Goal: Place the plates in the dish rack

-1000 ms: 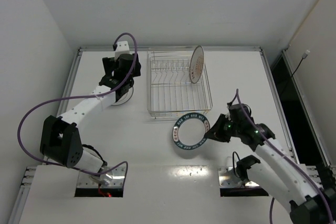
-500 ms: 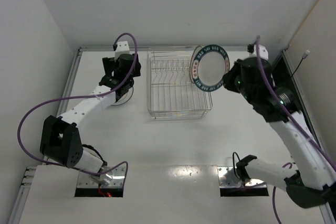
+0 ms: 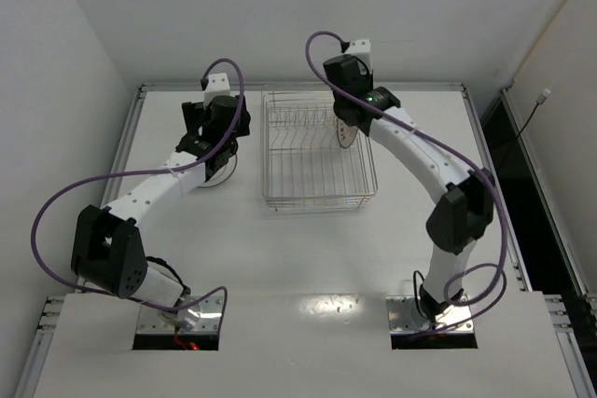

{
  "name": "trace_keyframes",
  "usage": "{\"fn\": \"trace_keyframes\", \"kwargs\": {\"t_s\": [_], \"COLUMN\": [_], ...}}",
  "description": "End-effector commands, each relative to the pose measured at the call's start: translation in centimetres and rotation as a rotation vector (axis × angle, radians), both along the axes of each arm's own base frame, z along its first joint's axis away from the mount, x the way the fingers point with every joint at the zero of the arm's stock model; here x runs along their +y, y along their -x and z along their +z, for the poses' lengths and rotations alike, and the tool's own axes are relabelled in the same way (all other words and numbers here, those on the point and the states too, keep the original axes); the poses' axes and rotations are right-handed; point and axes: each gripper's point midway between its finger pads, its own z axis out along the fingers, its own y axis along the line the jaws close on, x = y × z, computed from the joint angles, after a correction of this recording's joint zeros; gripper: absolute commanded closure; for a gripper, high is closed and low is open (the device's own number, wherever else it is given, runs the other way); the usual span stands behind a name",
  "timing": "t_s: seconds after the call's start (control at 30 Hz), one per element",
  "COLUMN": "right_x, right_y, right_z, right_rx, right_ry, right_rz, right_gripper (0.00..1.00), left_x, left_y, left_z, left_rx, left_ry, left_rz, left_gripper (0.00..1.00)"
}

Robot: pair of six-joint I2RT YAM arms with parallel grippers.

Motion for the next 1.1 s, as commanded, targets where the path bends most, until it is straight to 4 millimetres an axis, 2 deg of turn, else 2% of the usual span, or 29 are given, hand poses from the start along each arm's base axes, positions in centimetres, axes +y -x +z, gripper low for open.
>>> {"fn": "trace_keyframes", "kwargs": {"t_s": [0.0, 0.07, 0.1, 0.13, 0.17, 0.2, 0.33, 0.43, 0.5, 0.6, 0.63, 0.67, 0.73, 0.77, 0.83, 0.87, 0.9, 0.93, 0.97, 1.03, 1.07], "right_x": [0.1, 0.6, 1.0, 1.3, 0.9, 1.2, 2.1, 2.3, 2.6, 2.4, 2.4, 2.1, 1.7, 1.5, 0.5, 0.9, 0.5, 0.8, 0.6, 1.0, 0.9], "right_y": [-2.9, -3.8, -4.0, -4.4, -4.6, -4.8, -4.2, -4.1, -3.9, -3.1, -2.7, -2.3, -0.9, 0.2, 1.8, 2.5, 3.4, 4.9, 5.6, 7.4, 8.7], "right_z": [1.1, 0.1, -1.3, -1.8, -3.7, -4.5, -8.4, -9.7, -10.0, -8.4, -8.1, -5.8, -4.2, -1.5, 0.0, 1.1, 1.2, 3.7, 4.3, 4.5, 5.1], "right_rx": [-0.095, -0.081, -0.05, -0.044, -0.003, 0.008, 0.093, 0.121, 0.135, 0.128, 0.13, 0.087, 0.066, 0.014, -0.012, -0.037, -0.035, -0.087, -0.097, -0.099, -0.118], "right_ry": [0.07, 0.079, 0.088, 0.092, 0.106, 0.1, 0.062, 0.023, 0.018, 0.0, -0.008, -0.031, -0.028, -0.051, -0.074, -0.108, -0.115, -0.174, -0.19, -0.218, -0.238], "right_rz": [-0.06, -0.059, -0.042, -0.041, -0.055, -0.049, -0.014, 0.007, 0.022, 0.036, 0.046, 0.048, 0.033, 0.038, 0.034, 0.056, 0.066, 0.102, 0.116, 0.156, 0.169], "right_gripper": [1.0, 1.0, 1.0, 1.0, 1.0, 1.0, 1.0, 1.0, 0.93, 0.81, 0.71, 0.7, 0.68, 0.66, 0.62, 0.61, 0.6, 0.6, 0.56, 0.56, 0.55], "left_x": [-0.1, -0.1, -0.1, -0.1, -0.1, -0.1, -0.2, -0.2, -0.2, -0.3, -0.3, -0.4, -0.6, -1.0, -1.3, -1.6, -1.8, -1.9, -1.9, -2.4, -2.6], "left_y": [0.1, 0.1, 0.1, 0.1, 0.1, 0.1, 0.0, -0.1, -0.1, -0.3, -0.3, -0.6, -0.8, -1.2, -1.4, -1.8, -1.9, -2.0, -2.2, -2.7, -2.9], "left_z": [1.4, 1.4, 1.4, 1.4, 1.4, 1.4, 1.8, 1.5, 1.5, 0.6, 0.6, -0.3, -1.1, -1.8, -3.0, -3.3, -4.1, -6.3, -7.3, -8.7, -10.6], "left_rx": [-0.048, -0.048, -0.048, -0.048, -0.048, -0.048, -0.057, -0.048, -0.048, -0.026, -0.026, -0.005, 0.013, 0.029, 0.07, 0.081, 0.108, 0.17, 0.203, 0.249, 0.294], "left_ry": [0.01, 0.01, 0.01, 0.01, 0.01, 0.01, 0.014, 0.01, 0.01, -0.007, -0.007, -0.016, -0.02, -0.022, -0.031, -0.039, -0.046, -0.071, -0.092, -0.103, -0.109], "left_rz": [0.001, 0.001, 0.001, 0.001, 0.001, 0.001, 0.001, 0.001, 0.001, -0.002, -0.002, -0.002, -0.01, -0.019, -0.035, -0.047, -0.055, -0.055, -0.059, -0.071, -0.074], "left_gripper": [0.05, 0.05, 0.05, 0.05, 0.05, 0.05, 0.05, 0.05, 0.05, 0.05, 0.05, 0.02, 0.02, 0.0, 0.0, 0.0, 0.0, 0.0, 0.0, 0.0, 0.0]}}
